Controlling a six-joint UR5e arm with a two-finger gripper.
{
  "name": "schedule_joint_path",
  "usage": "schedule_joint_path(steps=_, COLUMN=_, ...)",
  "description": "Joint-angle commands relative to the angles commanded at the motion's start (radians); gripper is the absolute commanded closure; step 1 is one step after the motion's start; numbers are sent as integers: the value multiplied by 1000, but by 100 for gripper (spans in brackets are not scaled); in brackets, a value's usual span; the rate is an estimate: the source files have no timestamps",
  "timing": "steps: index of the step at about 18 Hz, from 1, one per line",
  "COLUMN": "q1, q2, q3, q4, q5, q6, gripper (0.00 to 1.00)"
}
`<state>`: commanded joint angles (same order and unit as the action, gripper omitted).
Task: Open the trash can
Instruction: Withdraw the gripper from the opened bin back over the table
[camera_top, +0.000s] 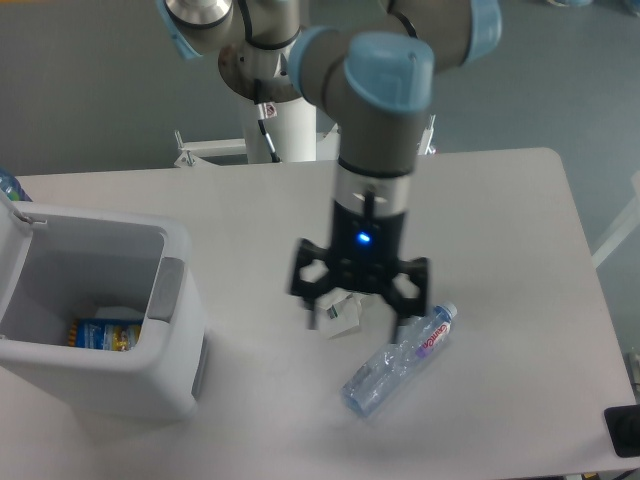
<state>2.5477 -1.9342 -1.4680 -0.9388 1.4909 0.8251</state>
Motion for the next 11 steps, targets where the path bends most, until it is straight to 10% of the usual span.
schedule_joint_path(steps=6, q1=68, q2=-71, q3=-48, q4=-3, q5=93, q6=337, gripper=0)
schedule_joint_path(steps=11, q1=63, q2=-75, q3=-69, q4=9, q5=160, q6=362, gripper=0)
